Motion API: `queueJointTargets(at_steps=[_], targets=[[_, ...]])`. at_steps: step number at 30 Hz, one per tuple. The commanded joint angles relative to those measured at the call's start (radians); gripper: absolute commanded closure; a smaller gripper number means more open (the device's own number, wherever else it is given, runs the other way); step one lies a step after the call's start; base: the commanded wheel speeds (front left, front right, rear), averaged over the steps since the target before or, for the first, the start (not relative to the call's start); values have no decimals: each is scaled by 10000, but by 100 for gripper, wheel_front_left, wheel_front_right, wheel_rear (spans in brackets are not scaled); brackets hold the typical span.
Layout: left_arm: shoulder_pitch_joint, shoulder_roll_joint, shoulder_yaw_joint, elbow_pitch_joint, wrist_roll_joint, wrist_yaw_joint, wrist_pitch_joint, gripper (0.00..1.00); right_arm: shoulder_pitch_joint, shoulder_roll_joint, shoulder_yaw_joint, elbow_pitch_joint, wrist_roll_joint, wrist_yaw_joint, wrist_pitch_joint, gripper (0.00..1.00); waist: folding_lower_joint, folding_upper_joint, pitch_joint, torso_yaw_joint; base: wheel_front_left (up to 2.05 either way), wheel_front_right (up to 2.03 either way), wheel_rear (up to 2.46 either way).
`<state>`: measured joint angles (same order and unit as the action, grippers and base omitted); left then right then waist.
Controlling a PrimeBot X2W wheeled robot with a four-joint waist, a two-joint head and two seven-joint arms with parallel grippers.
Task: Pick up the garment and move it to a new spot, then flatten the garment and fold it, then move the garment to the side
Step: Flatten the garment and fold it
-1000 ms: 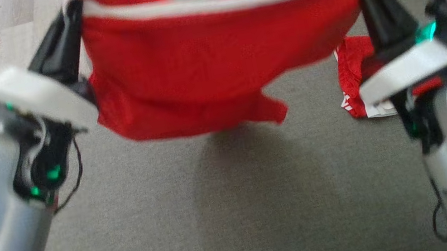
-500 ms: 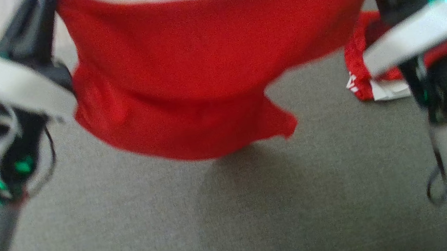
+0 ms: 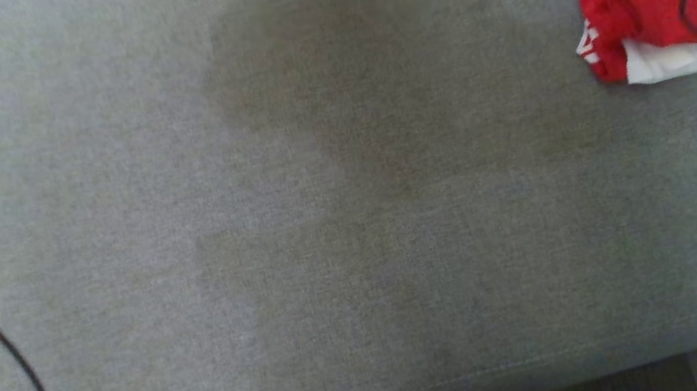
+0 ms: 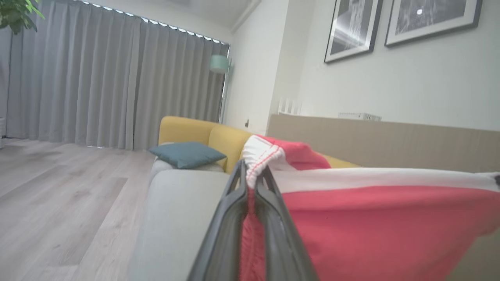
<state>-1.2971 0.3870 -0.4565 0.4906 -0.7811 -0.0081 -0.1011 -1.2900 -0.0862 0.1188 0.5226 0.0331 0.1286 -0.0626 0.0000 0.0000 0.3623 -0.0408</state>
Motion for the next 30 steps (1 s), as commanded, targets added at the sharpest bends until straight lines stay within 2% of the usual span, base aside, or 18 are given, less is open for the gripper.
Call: queueJointTargets(at_steps=[1,7,16,22,30], targets=[[-867,281,486,209,150,-145,-516,100,-707,240,-305,239,-255,21,-589,100,0,0,553,56,0,0,0],[-1127,-335,411,1674,178,-772,-1373,100,-1154,350,-968,1918,-464,21,-1729,100,0,0,939,192,0,0,0],[582,-1056,117,2999,233,-1165,-1597,100,695,357,-407,3564,-25,21,-1982,100,0,0,875,433,0,0,0],[2799,-1239,-185,2677,577,-1219,-1603,100,2440,358,-35,4390,233,21,-1989,100,0,0,237,611,0,0,0],[5390,-761,-1381,1741,872,-1223,-1605,100,3734,249,550,5457,456,21,-1891,100,0,0,-940,757,0,0,0]])
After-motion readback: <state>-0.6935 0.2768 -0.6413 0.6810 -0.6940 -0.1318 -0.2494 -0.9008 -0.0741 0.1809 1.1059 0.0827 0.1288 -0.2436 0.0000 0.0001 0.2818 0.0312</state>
